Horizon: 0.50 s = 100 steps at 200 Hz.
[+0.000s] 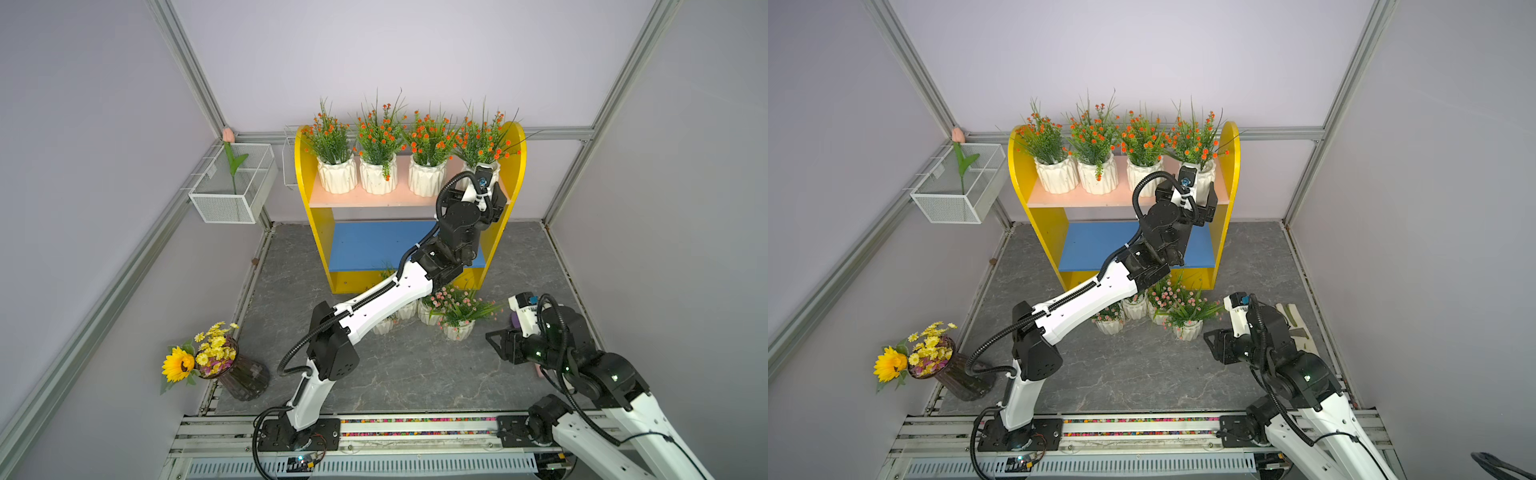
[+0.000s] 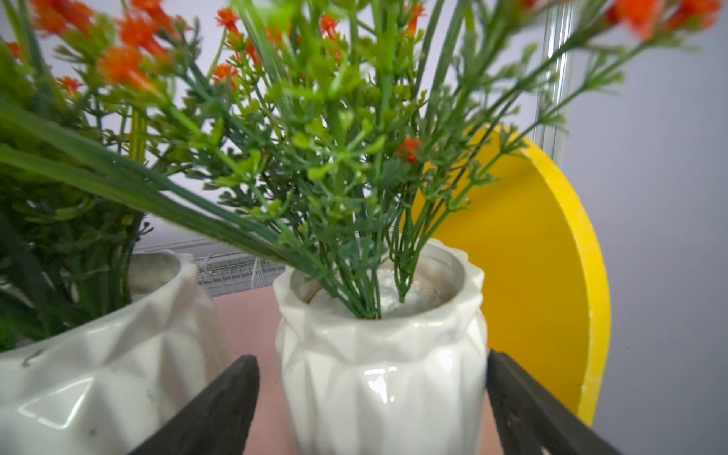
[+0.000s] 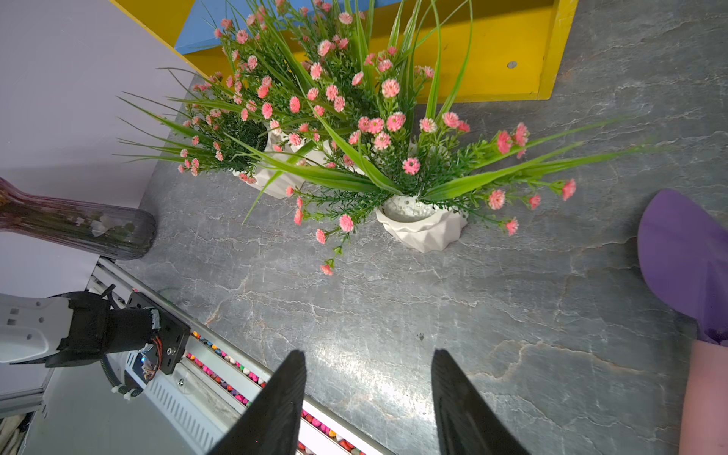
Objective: Place the baby's breath potted plants on the rack by color
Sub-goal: Adjust the baby's breath potted plant at the rack.
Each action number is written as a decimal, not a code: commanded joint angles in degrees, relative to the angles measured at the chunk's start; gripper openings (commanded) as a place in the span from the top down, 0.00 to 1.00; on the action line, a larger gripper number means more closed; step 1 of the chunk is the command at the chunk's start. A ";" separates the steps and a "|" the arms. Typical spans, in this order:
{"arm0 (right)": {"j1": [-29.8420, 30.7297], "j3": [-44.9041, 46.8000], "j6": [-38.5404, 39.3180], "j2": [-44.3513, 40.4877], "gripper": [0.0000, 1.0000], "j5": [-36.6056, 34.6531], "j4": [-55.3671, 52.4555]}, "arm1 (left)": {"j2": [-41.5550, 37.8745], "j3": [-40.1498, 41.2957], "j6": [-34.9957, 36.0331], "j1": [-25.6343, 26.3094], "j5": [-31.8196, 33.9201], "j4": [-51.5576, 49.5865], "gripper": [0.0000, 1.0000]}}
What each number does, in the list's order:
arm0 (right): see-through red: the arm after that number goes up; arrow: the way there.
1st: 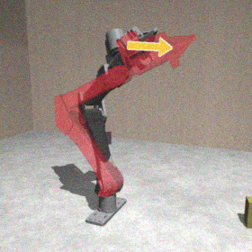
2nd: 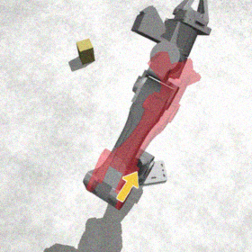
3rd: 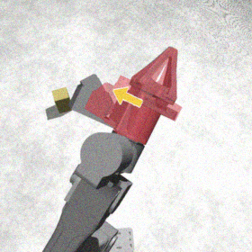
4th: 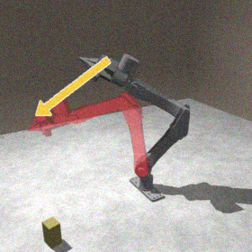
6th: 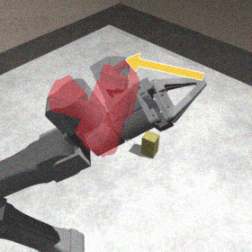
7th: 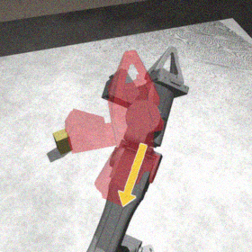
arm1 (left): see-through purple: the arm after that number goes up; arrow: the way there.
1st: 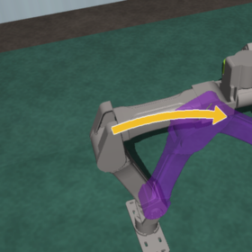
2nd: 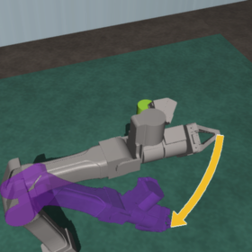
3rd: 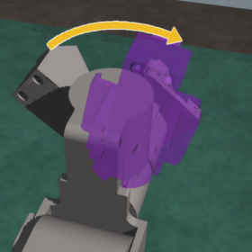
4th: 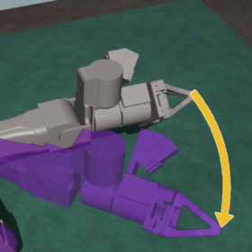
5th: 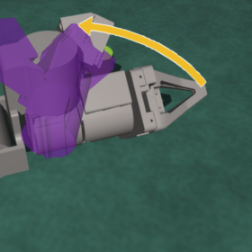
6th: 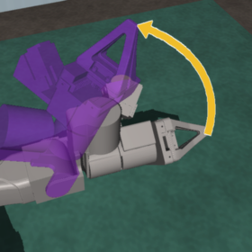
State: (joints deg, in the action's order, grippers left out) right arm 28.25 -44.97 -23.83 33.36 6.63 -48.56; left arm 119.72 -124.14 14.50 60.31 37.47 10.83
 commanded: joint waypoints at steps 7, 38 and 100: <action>-0.17 0.85 -0.95 -0.58 0.46 -0.66 0.92 | -2.81 1.91 1.61 0.49 0.85 2.36 0.10; -0.15 0.89 -0.91 -0.67 0.46 -0.66 0.91 | -3.83 3.45 1.75 0.59 0.73 3.27 0.16; -0.18 0.89 -0.95 -1.02 0.45 -0.74 0.92 | -0.55 -2.53 2.52 0.59 1.37 -0.42 0.21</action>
State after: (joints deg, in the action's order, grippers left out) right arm 28.25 -44.95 -23.83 33.10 6.59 -48.56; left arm 118.08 -122.17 15.77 60.77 37.67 11.84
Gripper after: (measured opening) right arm 0.547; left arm 0.790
